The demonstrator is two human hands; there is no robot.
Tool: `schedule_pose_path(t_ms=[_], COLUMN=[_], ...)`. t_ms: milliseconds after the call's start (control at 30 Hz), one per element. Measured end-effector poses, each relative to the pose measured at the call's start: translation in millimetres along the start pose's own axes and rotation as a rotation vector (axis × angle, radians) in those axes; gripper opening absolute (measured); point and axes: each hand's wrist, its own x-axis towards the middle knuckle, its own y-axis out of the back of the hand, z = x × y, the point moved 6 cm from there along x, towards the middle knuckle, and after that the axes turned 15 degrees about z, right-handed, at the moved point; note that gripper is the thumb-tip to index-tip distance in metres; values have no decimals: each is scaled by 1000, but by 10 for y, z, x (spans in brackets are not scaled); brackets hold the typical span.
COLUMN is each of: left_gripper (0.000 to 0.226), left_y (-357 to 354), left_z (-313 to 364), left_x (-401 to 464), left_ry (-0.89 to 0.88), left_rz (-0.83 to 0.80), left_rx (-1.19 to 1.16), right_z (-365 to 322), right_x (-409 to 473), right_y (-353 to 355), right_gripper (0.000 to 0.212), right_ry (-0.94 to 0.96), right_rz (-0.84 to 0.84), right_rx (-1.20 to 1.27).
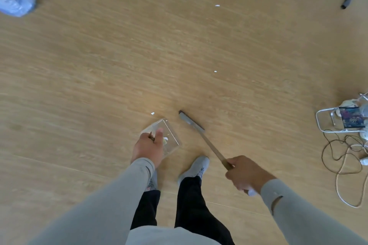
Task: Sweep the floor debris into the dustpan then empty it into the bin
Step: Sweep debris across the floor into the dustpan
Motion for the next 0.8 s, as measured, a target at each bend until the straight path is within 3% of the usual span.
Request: schedule_pose_path(t_ms=[167,433,600,800], left_gripper=[58,55,55,58], left_y=[28,43,116,159], left_z=[-7,-26,-39,-68], left_x=[48,42,48,6], left_ry=[-4,14,31,32], left_rz=[-4,-28,-15,-57], left_rx=[-10,-30,-40,-20], right_z=[-134,290,110,87], right_x=[-167,-289,45,-19], right_y=[-132,701,308,-18], right_gripper=[50,62,51,47], right_ry=[48,-6,-25,-29], right_rz=[-92,-34,34,-95], right_rx=[-214,61,-8,-21])
